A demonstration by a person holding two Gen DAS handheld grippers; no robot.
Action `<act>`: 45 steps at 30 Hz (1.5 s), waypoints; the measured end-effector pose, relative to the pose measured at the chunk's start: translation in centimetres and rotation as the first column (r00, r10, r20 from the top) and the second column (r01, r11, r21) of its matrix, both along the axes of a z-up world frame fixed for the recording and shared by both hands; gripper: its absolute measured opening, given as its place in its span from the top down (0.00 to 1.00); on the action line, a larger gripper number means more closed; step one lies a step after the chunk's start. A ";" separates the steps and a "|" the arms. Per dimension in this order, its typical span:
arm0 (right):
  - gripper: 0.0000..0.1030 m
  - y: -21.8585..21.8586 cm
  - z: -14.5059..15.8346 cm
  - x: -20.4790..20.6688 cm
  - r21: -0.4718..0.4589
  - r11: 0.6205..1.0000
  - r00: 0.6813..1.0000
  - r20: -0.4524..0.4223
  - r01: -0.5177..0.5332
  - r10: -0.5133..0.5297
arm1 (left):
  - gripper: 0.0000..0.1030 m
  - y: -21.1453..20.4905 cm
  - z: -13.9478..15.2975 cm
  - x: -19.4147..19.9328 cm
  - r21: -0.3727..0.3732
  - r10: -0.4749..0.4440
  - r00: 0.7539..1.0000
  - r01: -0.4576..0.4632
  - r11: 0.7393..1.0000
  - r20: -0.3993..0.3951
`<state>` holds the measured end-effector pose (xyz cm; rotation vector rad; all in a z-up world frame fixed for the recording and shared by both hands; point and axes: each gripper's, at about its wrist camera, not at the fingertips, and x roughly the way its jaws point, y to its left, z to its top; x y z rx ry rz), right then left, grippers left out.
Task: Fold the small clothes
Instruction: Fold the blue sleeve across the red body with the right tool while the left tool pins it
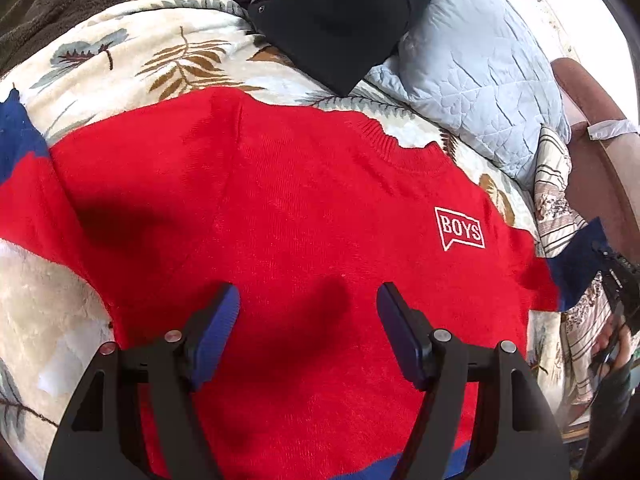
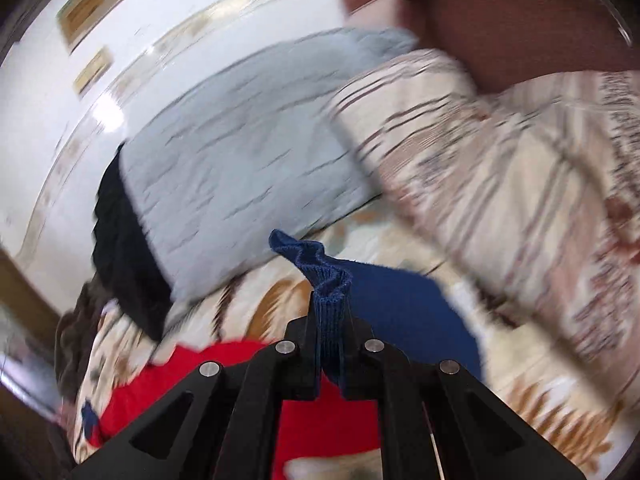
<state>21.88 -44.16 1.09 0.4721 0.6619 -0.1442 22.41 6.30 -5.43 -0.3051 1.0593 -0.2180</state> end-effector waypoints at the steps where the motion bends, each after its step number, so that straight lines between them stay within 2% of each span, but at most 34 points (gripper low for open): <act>1: 0.95 1.3 -0.5 0.3 -0.004 1.000 1.000 -0.012 -0.027 0.027 | 0.31 0.1 0.1 0.0 -0.001 0.000 1.000 0.000 1.000 0.001; 4: 0.95 6.2 -1.8 0.6 -0.034 0.993 0.992 -0.058 -0.112 0.110 | 0.31 0.3 0.3 -0.1 0.006 0.002 1.000 -0.002 1.000 0.008; 8: 0.95 11.9 -3.2 1.2 -0.022 0.977 0.973 -0.097 -0.212 0.209 | 0.31 1.1 0.7 0.0 -0.018 0.003 1.000 -0.003 1.000 0.006; 11: 0.95 17.0 -3.9 1.8 -0.027 0.952 0.946 -0.120 -0.305 0.300 | 0.31 2.5 1.2 0.2 -0.053 0.028 1.000 -0.027 0.998 0.004; 18: 0.95 28.2 -4.9 2.0 -0.009 0.866 0.860 -0.125 -0.499 0.494 | 0.31 6.5 2.4 0.0 -0.121 0.097 0.995 -0.094 0.988 0.020; 21: 0.95 31.5 -5.6 1.8 0.005 0.837 0.830 -0.127 -0.547 0.544 | 0.31 7.9 2.7 0.1 -0.169 0.121 0.993 -0.117 0.979 0.015; 24: 0.95 34.7 -8.0 1.5 0.055 0.813 0.800 -0.156 -0.579 0.580 | 0.31 8.9 2.7 0.3 -0.218 0.133 0.991 -0.129 0.967 0.006; 28: 0.83 36.7 -11.1 1.0 0.123 0.783 0.744 -0.254 -0.609 0.618 | 0.31 8.6 2.1 0.6 -0.263 0.106 0.994 -0.107 0.959 -0.018; 30: 0.78 36.6 -11.1 0.0 0.131 0.772 0.732 -0.250 -0.622 0.633 | 0.31 7.8 1.6 0.7 -0.295 0.059 0.997 -0.069 0.953 -0.042; 31: 0.68 36.2 -10.6 -0.4 0.128 0.769 0.733 -0.239 -0.627 0.637 | 0.31 7.1 1.3 0.8 -0.305 0.029 0.998 -0.043 0.951 -0.052; 33: 0.59 34.6 -9.4 -1.5 0.121 0.772 0.744 -0.210 -0.624 0.635 | 0.31 5.6 0.8 0.9 -0.312 -0.025 0.997 0.001 0.950 -0.070; 36: 0.56 30.3 -7.8 -2.8 0.096 0.813 0.794 -0.178 -0.574 0.582 | 0.31 3.5 0.2 0.8 -0.322 -0.094 0.991 0.058 0.945 -0.098; 39: 0.56 24.8 -7.1 -3.4 0.070 0.876 0.858 -0.178 -0.478 0.482 | 0.31 1.2 -0.6 0.4 -0.366 -0.169 0.977 0.111 0.924 -0.130; 41: 0.54 20.6 -6.8 -3.9 0.071 0.918 0.903 -0.168 -0.389 0.396 | 0.32 -0.1 -0.8 0.2 -0.357 -0.179 0.976 0.124 0.926 -0.124; 42: 0.54 18.4 -6.8 -4.2 0.079 0.939 0.924 -0.164 -0.336 0.344 | 0.44 -0.5 -0.8 0.2 -0.332 -0.161 0.981 0.115 0.936 -0.112; 43: 0.54 16.0 -6.9 -4.4 0.098 0.957 0.945 -0.159 -0.272 0.285 | 0.63 -1.0 -0.8 0.1 -0.284 -0.131 0.987 0.100 0.954 -0.091; 44: 0.54 13.8 -7.1 -4.6 0.125 0.970 0.961 -0.155 -0.210 0.228 | 0.98 -1.1 -1.0 0.2 -0.246 -0.122 0.989 0.097 0.964 -0.087; 45: 0.54 12.4 -7.3 -4.6 0.149 0.975 0.970 -0.153 -0.164 0.187 | 0.97 -1.3 -1.1 0.3 -0.219 -0.114 0.990 0.095 0.971 -0.080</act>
